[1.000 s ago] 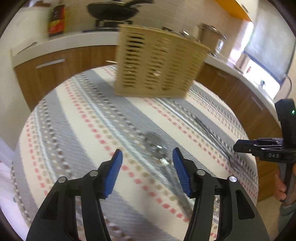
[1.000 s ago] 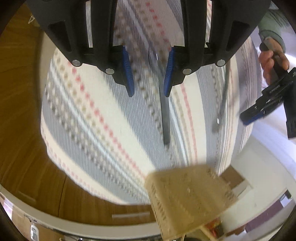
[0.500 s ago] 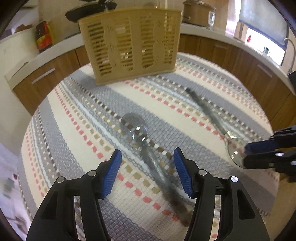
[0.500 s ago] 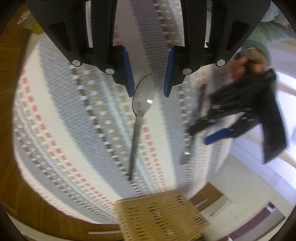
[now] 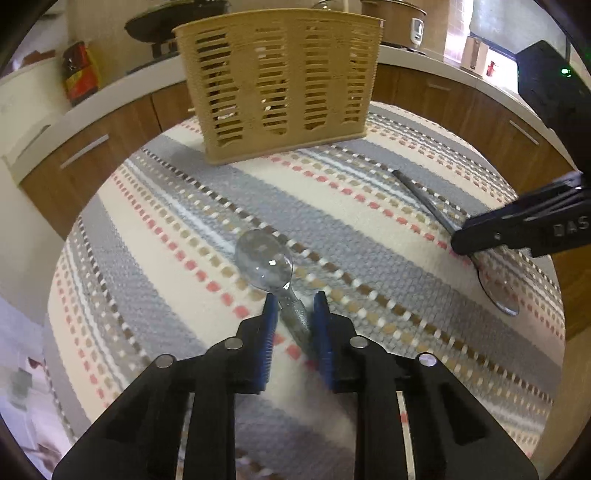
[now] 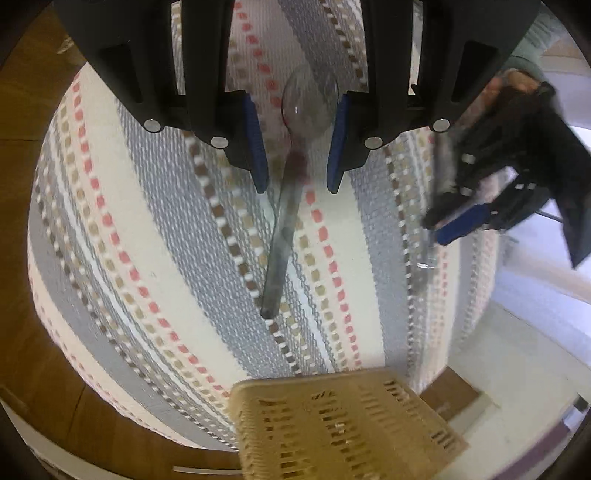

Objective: Organize utensils
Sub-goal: 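Grasp a clear spoon with the left gripper while the right grasps the metal spoon, then lift both spoons and lower them into the caddy, then open both grippers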

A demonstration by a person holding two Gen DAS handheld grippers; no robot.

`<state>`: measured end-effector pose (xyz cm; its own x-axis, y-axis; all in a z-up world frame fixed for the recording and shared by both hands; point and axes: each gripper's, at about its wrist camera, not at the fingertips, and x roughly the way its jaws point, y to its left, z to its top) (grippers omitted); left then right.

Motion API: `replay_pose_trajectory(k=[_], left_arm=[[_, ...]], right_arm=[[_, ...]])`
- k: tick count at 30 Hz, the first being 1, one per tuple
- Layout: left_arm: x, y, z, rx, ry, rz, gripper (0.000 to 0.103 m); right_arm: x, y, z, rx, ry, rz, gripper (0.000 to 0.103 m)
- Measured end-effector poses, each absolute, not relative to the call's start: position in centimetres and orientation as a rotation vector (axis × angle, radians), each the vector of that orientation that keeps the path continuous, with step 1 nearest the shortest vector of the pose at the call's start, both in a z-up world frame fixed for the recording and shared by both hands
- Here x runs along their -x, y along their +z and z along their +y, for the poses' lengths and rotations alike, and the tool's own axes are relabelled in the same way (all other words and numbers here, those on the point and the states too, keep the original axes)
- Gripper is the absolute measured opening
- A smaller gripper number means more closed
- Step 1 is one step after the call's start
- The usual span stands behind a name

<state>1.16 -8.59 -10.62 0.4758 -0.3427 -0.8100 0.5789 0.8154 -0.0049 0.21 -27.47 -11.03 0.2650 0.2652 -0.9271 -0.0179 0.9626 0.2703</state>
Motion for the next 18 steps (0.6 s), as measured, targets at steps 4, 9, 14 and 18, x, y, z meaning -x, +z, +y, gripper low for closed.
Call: replay_pose_trajectory(k=[4,9,14,18], left_arm=[[-2.7,-10.2,-7.2,-0.192,-0.631,0.988,0.024],[-4.0,-10.2,-8.0,-0.198,-0.588,1.046,0.052],[-4.7,-10.1,-10.6,-0.334,-0.503,1.073,0.025],[-5.2,-9.9,-10.6,-0.321,-0.514,1.072,0.02]], right_arm=[[-1.9,-11.0,-26.1,-0.144,0.175,1.335,0.03],[-3.8,-11.2,-24.8,-0.054,0.173,1.469,0.03],[-5.9,-11.5,-24.0,0.022,0.138,1.527,0.012],[-6.4,-11.1,-23.8,0.011,0.173,1.453,0.01]])
